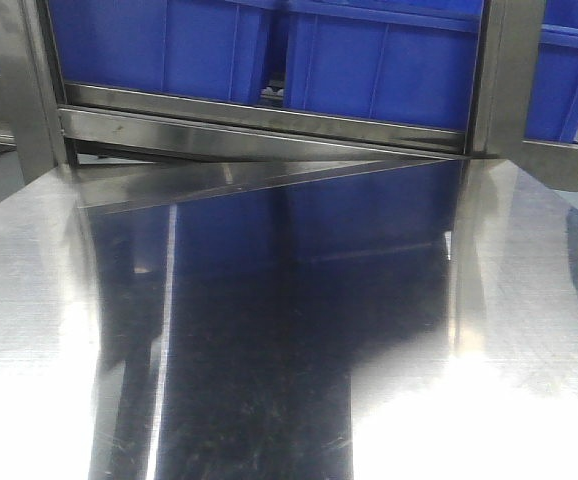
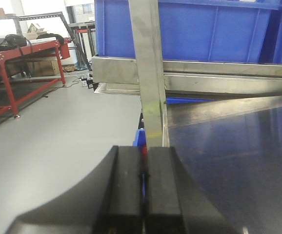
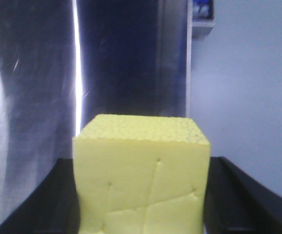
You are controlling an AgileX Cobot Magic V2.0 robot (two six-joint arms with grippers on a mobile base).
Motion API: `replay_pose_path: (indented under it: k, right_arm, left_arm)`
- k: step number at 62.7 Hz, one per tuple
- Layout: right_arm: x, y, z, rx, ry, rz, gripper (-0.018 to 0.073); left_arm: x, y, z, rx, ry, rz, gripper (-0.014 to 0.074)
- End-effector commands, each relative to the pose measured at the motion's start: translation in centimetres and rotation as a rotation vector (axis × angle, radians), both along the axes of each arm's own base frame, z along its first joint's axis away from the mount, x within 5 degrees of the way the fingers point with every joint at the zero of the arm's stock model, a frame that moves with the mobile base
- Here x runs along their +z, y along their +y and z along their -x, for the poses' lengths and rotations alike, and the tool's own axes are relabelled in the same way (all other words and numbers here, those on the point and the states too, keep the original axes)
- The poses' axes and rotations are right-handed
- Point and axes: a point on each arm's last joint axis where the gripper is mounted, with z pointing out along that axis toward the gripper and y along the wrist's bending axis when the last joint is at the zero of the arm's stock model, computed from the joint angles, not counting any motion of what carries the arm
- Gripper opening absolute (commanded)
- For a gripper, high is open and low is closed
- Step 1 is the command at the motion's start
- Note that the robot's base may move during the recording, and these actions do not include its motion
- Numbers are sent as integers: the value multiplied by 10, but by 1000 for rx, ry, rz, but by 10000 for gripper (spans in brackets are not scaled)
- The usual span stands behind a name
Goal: Place yellow foam block on left shelf second layer
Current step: 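Raise the held cube clear of the table with the right gripper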
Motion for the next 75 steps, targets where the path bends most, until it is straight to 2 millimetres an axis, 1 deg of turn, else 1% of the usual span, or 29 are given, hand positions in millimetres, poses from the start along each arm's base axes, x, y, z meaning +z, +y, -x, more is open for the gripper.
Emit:
replay_pose_path:
  k: [1,16,31,44,57,75]
  right_arm:
    - [14,-8,6,-31,-180,-1,456]
    - [12,-15,32,-38,-422,52,456]
    - [12,-16,51,-37,-656,31,456]
    - [9,-16,66,-37,-804,16,456]
    - [2,-17,75,-36,-868,11,456]
    - [6,-17,78,-13,-932,72,456]
  left_arm:
    - [1,-1,1,-11,-79,6,137]
    - [1,-1,1,-11,-79,6,137]
    - [1,-1,1,-11,-79,6,137]
    - [1,-1,1,-11,-79,6,137]
    - [1,-1,1,-11,-79,6,137]
    - [1,-1,1,-11,-79,6,137]
